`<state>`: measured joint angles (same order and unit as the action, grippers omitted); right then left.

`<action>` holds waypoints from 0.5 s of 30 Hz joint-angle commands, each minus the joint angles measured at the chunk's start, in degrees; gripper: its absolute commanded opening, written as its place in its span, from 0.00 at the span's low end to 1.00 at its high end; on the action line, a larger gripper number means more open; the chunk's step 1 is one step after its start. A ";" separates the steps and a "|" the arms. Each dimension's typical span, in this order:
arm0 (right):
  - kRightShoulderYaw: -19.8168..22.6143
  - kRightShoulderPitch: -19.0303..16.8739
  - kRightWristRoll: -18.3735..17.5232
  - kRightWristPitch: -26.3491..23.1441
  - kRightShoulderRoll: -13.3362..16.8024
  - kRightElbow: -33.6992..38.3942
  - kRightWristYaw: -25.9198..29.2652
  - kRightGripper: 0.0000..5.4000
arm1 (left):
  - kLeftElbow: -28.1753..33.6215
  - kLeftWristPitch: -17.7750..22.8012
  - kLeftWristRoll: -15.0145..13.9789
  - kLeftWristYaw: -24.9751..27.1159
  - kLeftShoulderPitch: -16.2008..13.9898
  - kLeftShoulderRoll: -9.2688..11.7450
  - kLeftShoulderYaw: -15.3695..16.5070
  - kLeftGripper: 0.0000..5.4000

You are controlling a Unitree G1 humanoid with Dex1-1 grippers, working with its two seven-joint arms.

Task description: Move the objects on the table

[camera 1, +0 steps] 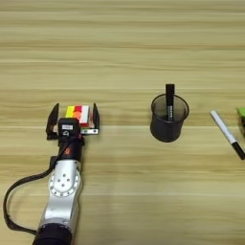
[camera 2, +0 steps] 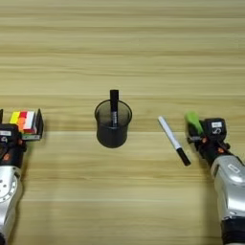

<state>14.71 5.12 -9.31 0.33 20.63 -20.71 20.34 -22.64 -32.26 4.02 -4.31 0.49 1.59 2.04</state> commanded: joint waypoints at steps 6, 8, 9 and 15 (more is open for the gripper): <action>-1.05 2.28 1.13 3.18 0.33 -5.11 -0.23 0.33 | 0.14 0.71 -0.15 0.09 0.10 0.24 0.21 1.00; -1.18 2.15 0.96 4.01 0.06 -4.57 0.01 0.35 | 0.05 0.68 -0.14 0.09 0.13 0.26 0.22 1.00; -1.28 2.03 0.93 4.38 -0.04 -4.20 0.10 0.38 | 0.04 0.67 -0.15 0.09 0.13 0.27 0.23 1.00; -1.24 1.36 0.43 6.61 -0.44 -1.46 0.15 0.50 | 0.04 0.69 -0.16 0.09 0.12 0.32 0.27 1.00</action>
<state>13.54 6.79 -8.57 5.72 20.27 -23.90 20.41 -22.65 -32.22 4.02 -4.31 0.50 1.65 2.05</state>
